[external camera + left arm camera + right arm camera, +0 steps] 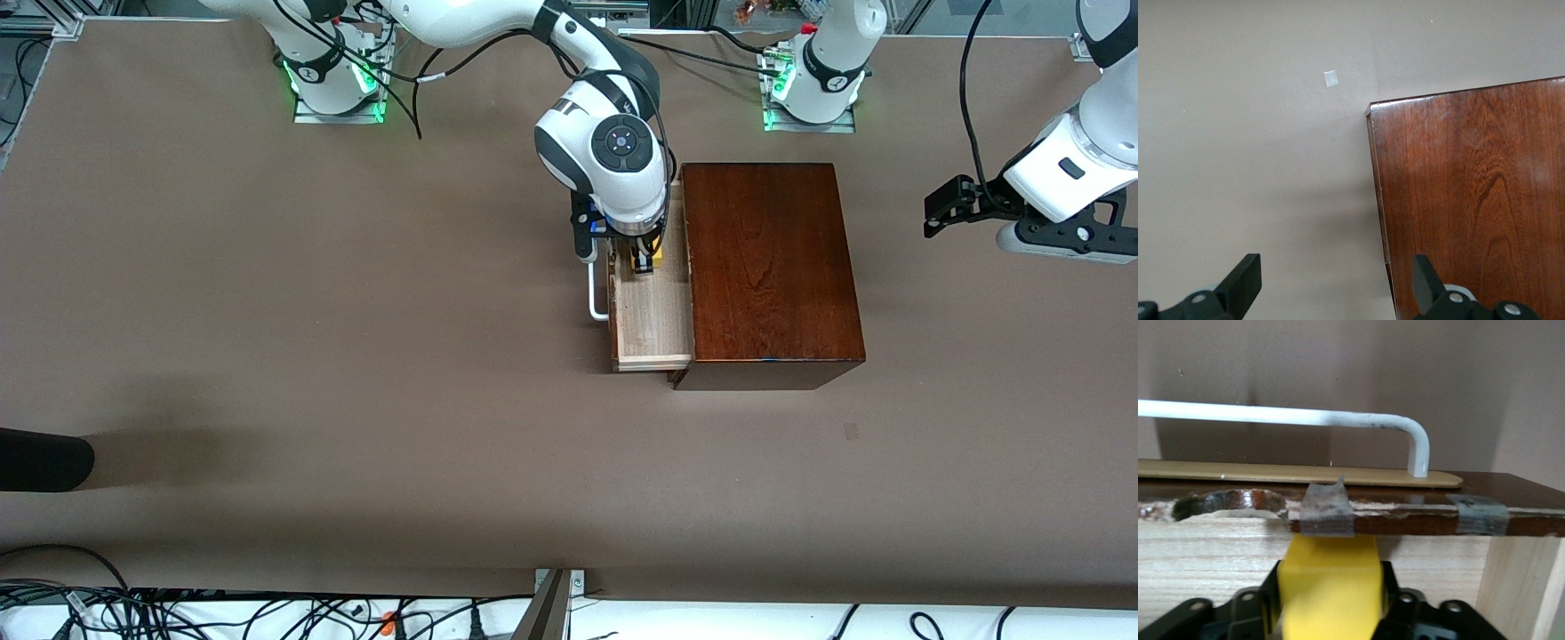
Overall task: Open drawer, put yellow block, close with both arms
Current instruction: 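Carry the yellow cube with the right gripper over the open drawer, then release the cube into the drawer and lift the right gripper away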
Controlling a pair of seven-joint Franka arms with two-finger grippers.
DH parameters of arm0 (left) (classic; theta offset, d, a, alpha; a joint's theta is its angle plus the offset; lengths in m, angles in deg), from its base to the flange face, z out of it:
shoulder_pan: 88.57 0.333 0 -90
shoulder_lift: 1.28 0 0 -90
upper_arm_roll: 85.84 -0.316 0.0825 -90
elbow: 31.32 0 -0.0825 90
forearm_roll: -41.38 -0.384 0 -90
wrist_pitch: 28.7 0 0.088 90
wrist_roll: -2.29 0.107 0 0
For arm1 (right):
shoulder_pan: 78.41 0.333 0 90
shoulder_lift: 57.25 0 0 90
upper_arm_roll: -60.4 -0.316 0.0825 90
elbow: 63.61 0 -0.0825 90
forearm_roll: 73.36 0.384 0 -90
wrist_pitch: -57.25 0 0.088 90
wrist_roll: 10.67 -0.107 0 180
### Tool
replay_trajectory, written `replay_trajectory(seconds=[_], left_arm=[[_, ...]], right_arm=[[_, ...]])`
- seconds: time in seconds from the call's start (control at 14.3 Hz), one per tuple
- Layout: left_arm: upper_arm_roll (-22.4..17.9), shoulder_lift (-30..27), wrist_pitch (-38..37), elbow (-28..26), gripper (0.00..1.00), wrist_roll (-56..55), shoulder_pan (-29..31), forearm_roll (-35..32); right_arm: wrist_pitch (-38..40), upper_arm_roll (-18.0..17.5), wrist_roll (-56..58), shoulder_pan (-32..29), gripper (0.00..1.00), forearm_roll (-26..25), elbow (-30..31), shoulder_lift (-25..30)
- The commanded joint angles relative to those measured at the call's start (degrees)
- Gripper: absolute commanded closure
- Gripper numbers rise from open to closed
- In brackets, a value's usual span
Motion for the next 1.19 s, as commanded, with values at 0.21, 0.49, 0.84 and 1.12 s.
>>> replay_trajectory(seconds=[0.21, 0.49, 0.84, 1.12], left_arm=[[0.50, 0.67, -1.23, 1.58, 0.00, 1.15, 0.48, 0.38], [0.67, 0.50, -3.16, 1.84, 0.00, 1.33, 0.39, 0.55], [4.96, 0.59, -4.04, 2.37, 0.00, 17.43, -0.76, 1.87], [13.84, 3.30, -5.10, 2.46, 0.00, 27.43, -1.02, 2.05]], right_arm=[[7.65, -0.01, -0.80, -1.06, 0.00, 0.96, -3.92, 4.43], [16.96, 0.51, 8.63, -6.58, 0.00, 0.79, -4.28, 12.96], [33.84, 7.07, 45.17, -13.28, 0.00, 0.17, -2.71, 19.38], [34.66, 18.68, 72.87, -13.28, 0.00, 0.00, 9.04, 28.50]])
